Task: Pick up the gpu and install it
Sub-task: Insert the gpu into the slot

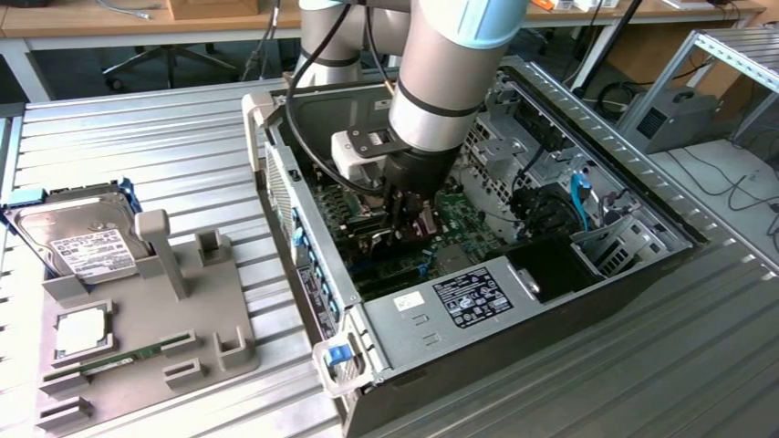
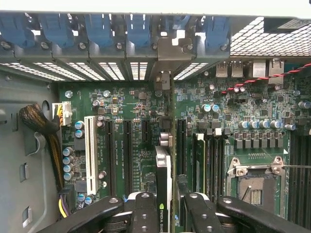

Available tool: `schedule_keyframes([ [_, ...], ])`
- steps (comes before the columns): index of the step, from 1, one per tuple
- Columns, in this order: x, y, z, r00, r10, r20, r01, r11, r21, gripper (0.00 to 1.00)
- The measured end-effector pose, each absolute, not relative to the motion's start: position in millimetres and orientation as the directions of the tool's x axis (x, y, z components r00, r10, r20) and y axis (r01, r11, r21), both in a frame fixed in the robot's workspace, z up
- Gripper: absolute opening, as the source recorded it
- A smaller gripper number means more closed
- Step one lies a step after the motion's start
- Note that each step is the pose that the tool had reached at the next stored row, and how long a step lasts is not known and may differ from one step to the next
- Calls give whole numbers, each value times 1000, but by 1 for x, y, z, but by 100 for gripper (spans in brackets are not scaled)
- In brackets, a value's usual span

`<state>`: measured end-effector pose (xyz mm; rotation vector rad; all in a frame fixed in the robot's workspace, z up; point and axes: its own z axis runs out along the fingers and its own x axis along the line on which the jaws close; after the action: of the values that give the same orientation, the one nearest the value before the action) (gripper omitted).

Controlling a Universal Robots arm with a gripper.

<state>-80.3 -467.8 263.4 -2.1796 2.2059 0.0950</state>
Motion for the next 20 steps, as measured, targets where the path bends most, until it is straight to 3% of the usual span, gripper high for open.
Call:
schedule_keyframes([
  [20,-85,-468,263,-13,-997,-71,-1000,12,16,26],
])
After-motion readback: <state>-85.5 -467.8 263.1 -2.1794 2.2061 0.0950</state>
